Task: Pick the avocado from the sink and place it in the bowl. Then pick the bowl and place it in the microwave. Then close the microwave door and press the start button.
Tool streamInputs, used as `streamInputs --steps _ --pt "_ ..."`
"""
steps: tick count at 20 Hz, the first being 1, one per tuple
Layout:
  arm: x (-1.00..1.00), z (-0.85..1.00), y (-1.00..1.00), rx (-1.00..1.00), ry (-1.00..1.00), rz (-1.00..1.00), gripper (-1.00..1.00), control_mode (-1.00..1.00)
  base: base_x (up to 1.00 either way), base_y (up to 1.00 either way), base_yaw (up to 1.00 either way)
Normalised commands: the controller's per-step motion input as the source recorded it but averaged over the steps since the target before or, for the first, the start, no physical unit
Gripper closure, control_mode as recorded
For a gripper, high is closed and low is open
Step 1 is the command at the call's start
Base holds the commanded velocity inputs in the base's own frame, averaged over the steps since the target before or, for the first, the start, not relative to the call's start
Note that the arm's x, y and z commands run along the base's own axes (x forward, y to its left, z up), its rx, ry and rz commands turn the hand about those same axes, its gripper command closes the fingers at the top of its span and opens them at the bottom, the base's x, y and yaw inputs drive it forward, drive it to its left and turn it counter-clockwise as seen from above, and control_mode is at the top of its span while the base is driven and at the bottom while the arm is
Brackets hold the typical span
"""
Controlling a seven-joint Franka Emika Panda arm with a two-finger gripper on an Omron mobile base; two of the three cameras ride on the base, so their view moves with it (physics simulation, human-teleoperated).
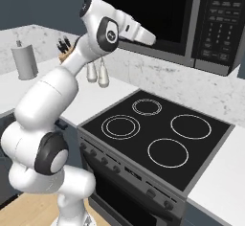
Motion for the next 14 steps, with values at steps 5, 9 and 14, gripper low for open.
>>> streamInputs --steps 5,9,14 --pt "-1.00 0.00 0.15 0.00 -0.15 0.10 -1.00 -1.00 0.00 0.00 0.00" --pt "-1.00 0.00 0.00 0.00 -0.21 0.14 1.00 -1.00 0.00 0.00 0.00" --pt "-1.00 0.00 0.01 -0.03 -0.20 0.18 1.00 -1.00 0.00 0.00 0.00"
